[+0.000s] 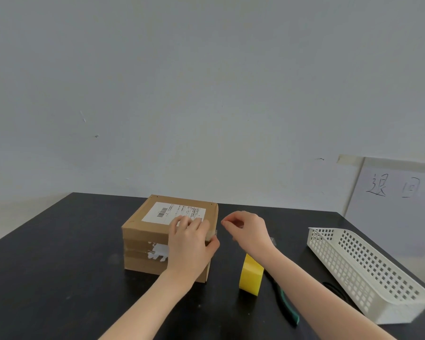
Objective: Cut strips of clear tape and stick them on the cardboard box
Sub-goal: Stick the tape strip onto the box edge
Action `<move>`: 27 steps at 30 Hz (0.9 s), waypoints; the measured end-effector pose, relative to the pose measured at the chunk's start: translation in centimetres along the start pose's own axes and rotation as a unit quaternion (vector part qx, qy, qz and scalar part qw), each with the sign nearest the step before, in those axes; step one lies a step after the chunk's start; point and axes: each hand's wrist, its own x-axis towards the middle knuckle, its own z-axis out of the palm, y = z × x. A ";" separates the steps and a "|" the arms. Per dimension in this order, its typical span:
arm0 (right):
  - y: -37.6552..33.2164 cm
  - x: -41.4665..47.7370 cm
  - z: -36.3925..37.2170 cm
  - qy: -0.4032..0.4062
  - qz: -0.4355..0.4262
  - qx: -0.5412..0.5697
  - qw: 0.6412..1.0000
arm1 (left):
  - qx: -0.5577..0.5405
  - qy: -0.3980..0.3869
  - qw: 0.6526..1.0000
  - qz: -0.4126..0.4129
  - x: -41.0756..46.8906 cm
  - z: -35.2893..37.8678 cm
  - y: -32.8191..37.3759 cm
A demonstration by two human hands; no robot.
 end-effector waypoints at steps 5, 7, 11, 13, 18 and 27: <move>-0.3 0.1 0.5 -0.066 -0.034 -0.030 0.997 | -0.038 0.008 0.999 0.016 -0.9 -0.1 -0.8; -0.5 0.3 0.7 -0.070 -0.040 -0.046 0.996 | -0.041 0.003 0.999 0.018 -1.1 -0.1 -1.0; -0.6 0.5 1.1 -0.063 -0.031 -0.076 0.995 | -0.042 -0.001 0.999 0.015 -1.2 0.1 -1.1; -0.6 0.6 1.3 -0.065 -0.024 -0.081 0.994 | -0.045 0.004 0.999 0.013 -1.3 0.2 -1.1; -0.4 0.6 1.6 -0.068 -0.012 -0.075 0.995 | -0.055 0.017 0.998 0.014 -1.4 0.5 -1.1; -0.7 0.3 1.0 -0.094 -0.025 -0.062 0.993 | -0.072 0.009 0.996 0.054 -1.7 0.6 -2.1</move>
